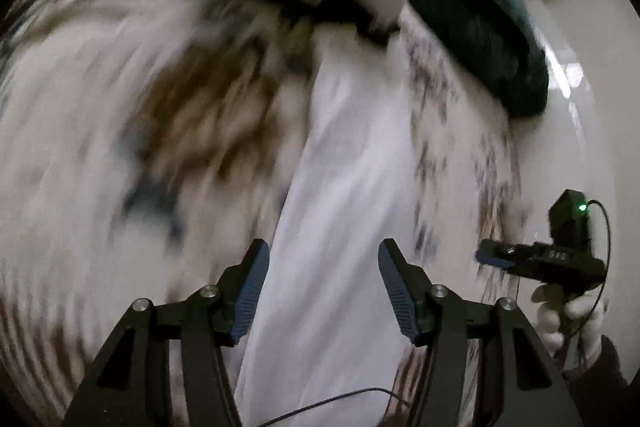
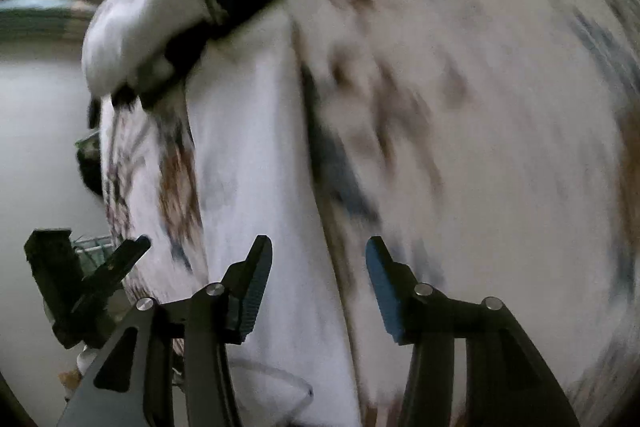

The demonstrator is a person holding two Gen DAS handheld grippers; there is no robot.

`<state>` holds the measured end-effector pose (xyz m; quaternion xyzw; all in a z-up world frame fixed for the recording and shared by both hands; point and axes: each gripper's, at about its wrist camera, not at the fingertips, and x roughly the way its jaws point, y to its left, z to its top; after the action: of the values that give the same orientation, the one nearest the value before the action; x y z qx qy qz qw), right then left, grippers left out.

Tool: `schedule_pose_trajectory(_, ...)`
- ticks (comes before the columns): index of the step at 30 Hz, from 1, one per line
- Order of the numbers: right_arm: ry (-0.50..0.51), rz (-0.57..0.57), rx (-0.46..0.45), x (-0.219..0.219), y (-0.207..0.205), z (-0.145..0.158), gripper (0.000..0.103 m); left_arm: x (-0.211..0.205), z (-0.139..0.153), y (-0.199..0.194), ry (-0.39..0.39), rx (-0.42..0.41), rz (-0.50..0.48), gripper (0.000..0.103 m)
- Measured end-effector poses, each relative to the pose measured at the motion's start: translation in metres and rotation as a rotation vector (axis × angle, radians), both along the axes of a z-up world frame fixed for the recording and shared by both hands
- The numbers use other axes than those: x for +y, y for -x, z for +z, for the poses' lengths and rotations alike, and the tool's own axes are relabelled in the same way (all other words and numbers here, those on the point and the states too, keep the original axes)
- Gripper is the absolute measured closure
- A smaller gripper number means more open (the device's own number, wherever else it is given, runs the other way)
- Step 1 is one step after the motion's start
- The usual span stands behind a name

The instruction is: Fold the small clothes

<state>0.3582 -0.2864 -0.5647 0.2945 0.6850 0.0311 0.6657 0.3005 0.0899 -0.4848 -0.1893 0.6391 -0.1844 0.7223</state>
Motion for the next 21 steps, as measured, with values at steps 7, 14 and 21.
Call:
schedule_pose_trajectory(7, -0.05, -0.017, 0.182, 0.041, 0.157, -0.042, 0.052, 0.016, -0.066, 0.132, -0.05, 0.237, -0.035, 0.049)
schedule_pose_trajectory(14, -0.047, 0.017, 0.236, 0.096, 0.224, -0.103, 0.06, 0.008, -0.084, 0.178, -0.093, 0.15, -0.083, 0.098)
schedule_pose_trajectory(21, -0.03, -0.015, 0.117, 0.094, 0.24, -0.071, 0.098, 0.002, -0.077, 0.184, -0.106, 0.141, -0.056, 0.098)
